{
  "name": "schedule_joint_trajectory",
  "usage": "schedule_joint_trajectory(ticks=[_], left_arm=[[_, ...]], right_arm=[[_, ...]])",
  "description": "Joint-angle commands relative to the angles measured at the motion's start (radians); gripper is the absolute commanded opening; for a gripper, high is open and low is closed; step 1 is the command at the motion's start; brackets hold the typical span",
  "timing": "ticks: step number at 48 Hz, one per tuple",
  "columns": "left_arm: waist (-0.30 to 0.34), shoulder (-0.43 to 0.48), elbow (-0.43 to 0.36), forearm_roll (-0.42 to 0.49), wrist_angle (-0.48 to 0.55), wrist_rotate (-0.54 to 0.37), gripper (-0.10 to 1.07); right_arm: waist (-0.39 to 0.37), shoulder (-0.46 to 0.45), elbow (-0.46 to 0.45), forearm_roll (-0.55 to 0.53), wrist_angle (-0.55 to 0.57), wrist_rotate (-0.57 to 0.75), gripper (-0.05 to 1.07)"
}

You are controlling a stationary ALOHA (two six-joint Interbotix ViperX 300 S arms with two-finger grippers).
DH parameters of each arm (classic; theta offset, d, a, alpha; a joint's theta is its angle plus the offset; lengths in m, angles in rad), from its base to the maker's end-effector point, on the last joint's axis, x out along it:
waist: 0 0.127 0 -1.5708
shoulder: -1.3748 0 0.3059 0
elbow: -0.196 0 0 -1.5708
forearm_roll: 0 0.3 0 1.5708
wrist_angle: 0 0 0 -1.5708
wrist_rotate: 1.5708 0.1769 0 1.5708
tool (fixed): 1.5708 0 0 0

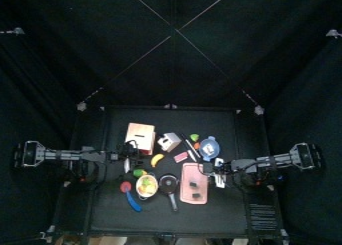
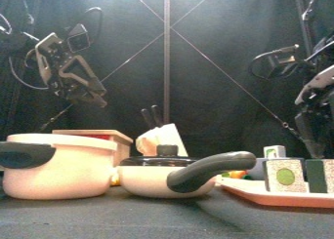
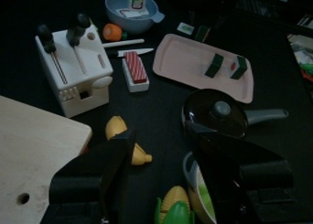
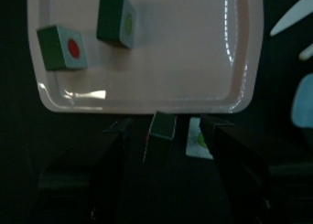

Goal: Grab sushi piece

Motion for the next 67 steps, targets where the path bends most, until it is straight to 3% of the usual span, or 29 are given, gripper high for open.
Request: schedule_joint_trajectory(ticks=[1, 28, 42, 55, 61, 67], left_arm=[[-0.002, 0.0, -0.011, -0.008, -0.003, 0.0, 0.85], [-0.002, 0.0, -0.008, -0.018, -0.003, 0.0, 0.85], [-0.002, 0.0, -0.006, -0.02, -0.003, 0.002, 0.85], [-0.002, 0.0, -0.005, -0.02, -0.003, 0.002, 0.85], [-0.002, 0.0, -0.003, -0.02, -0.003, 0.0, 0.85], [-0.002, 0.0, -0.003, -0.02, -0.003, 0.002, 0.85]], right_arm=[[0.002, 0.005, -0.052, -0.002, -0.032, -0.002, 0.92], [0.115, 0.224, -0.16, 0.025, -0.109, -0.002, 0.92], [0.12, 0.339, -0.206, 0.017, -0.109, -0.003, 0.92], [0.123, 0.374, -0.218, 0.015, -0.095, -0.002, 0.91], [0.123, 0.374, -0.218, 0.015, -0.095, -0.003, 0.81], [0.123, 0.374, -0.216, 0.005, -0.092, -0.003, 0.64]])
